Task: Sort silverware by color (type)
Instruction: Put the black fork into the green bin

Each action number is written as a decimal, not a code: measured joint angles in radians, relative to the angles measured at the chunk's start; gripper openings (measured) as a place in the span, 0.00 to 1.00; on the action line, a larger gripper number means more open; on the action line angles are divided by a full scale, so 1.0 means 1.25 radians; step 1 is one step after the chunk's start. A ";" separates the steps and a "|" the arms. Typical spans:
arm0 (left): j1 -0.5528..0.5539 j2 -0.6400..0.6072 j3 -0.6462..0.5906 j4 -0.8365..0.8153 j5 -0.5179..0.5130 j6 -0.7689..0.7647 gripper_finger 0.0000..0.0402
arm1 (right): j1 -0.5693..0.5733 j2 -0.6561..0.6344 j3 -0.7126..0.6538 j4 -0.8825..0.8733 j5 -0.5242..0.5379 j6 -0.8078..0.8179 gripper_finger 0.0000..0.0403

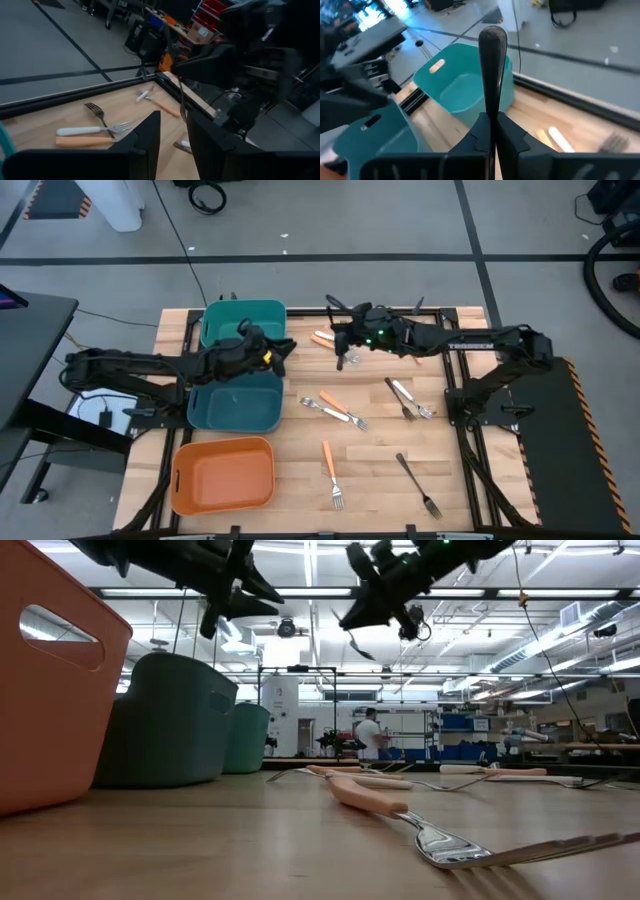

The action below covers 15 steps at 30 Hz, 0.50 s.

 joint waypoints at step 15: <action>0.066 -0.002 -0.001 0.071 0.131 -0.067 0.26 | 0.070 0.165 0.114 0.094 -0.026 -0.126 0.04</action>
